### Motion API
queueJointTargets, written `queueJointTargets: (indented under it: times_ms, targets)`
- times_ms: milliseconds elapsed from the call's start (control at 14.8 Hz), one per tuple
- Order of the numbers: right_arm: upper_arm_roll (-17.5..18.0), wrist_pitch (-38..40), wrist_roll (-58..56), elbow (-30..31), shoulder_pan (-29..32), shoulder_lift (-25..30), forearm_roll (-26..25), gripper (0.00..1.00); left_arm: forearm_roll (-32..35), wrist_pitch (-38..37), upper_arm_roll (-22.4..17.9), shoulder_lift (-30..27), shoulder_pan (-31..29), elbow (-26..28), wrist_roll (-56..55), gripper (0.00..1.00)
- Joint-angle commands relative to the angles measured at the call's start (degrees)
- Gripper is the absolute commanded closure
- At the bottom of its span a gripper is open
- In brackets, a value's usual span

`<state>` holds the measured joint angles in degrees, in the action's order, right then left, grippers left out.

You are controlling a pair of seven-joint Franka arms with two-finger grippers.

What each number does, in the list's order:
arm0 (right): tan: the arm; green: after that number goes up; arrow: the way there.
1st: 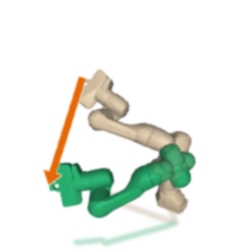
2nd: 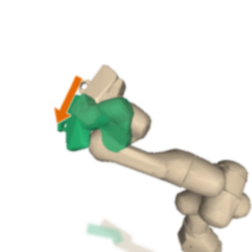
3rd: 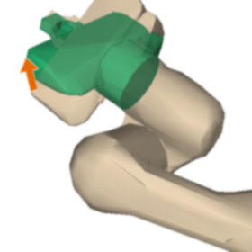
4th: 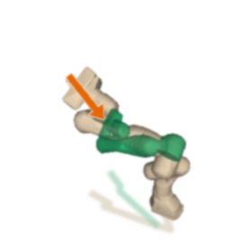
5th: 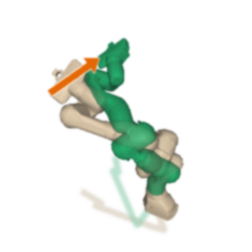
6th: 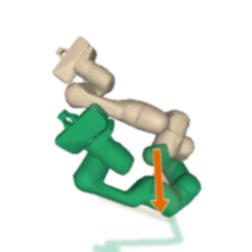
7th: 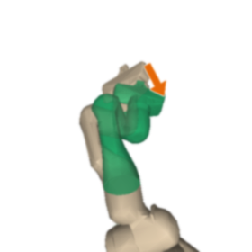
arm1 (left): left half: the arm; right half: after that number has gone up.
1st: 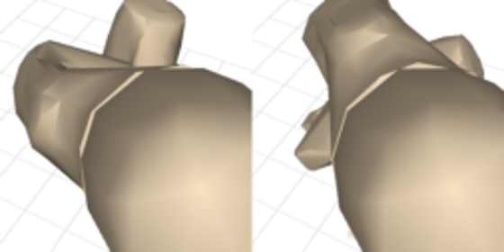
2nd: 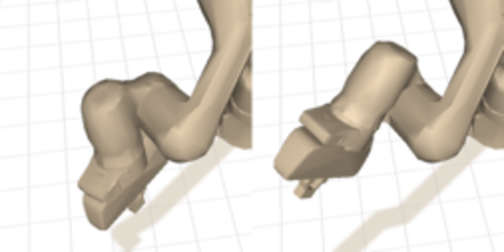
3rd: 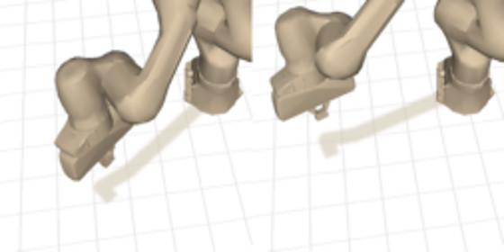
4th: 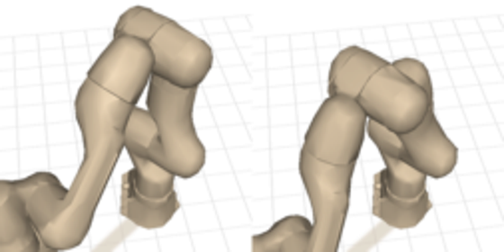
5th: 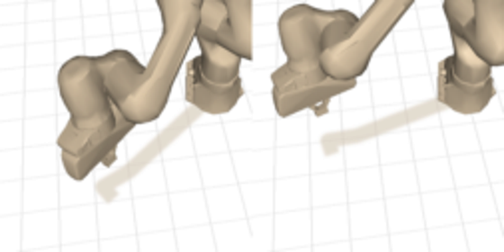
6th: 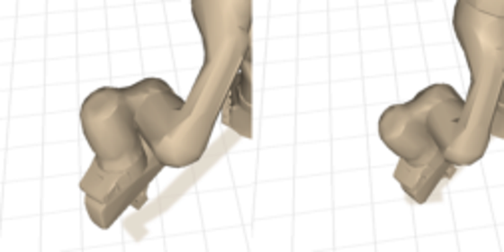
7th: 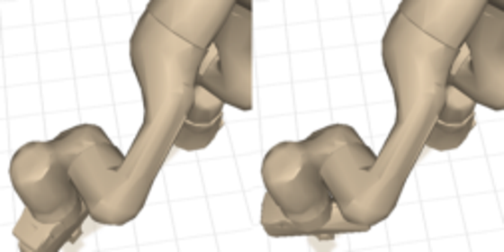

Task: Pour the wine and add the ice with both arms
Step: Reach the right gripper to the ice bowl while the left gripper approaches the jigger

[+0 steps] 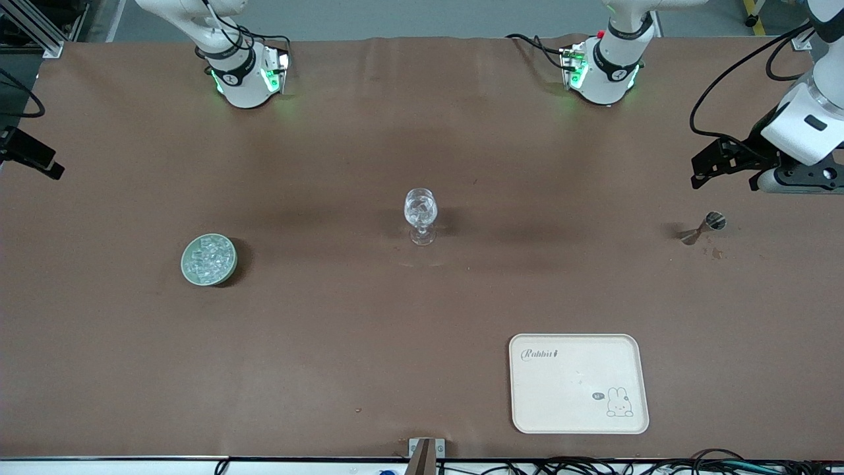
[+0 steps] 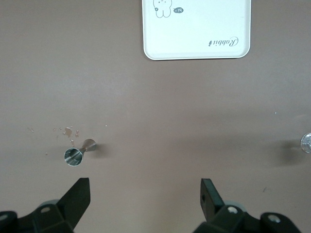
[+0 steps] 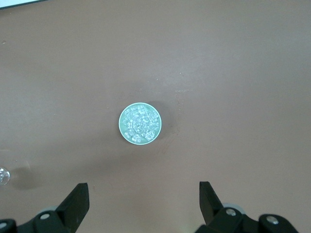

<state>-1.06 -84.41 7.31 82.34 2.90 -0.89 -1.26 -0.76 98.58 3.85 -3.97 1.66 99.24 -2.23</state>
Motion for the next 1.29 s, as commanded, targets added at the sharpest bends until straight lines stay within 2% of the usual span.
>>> queueJointTargets:
  times_ms: [0,203,339,542,610,678,814,949,1220]
  targets:
    - [-0.08,0.39,-0.54,0.54,-0.35,0.54,0.47,0.0,1.11,0.21,0.37,-0.78,0.19,0.34,-0.49,0.0]
    - [-0.08,0.3,-0.54,0.54,-0.35,0.54,0.47,0.0,1.03,-0.05,0.28,-0.6,0.19,-0.02,0.2,0.0]
    - [-0.08,0.3,-0.54,0.54,-0.44,0.54,0.47,0.0,0.94,-0.14,-1.29,-0.51,-0.16,-0.1,0.03,0.0]
    - [-0.08,0.3,-0.54,0.72,-0.35,0.54,0.47,0.0,0.06,-2.33,-8.13,0.01,0.45,-0.37,-0.22,0.0]
    - [-0.08,0.22,-0.54,0.8,-0.44,0.54,0.47,0.0,-1.33,-4.43,-11.55,0.97,0.54,-1.33,-1.62,0.0]
    - [-0.08,0.13,-0.54,0.81,-0.53,0.45,0.47,0.0,-3.52,-6.54,-15.15,2.64,0.98,-3.07,-4.42,0.0]
    - [0.0,-1.01,-0.54,2.9,-2.1,0.36,0.38,0.0,-4.69,-8.48,-19.91,6.94,0.89,-6.16,-7.34,0.0]
    - [0.0,-6.52,-0.02,8.33,-3.25,0.36,-0.06,0.0,-6.43,-8.4,-24.74,10.02,0.89,-7.66,-7.35,0.0]
    - [0.0,-22.59,0.25,23.62,-3.34,-0.43,-0.06,0.0,-19.86,-8.32,-37.39,19.77,0.89,-10.64,-8.49,0.0]
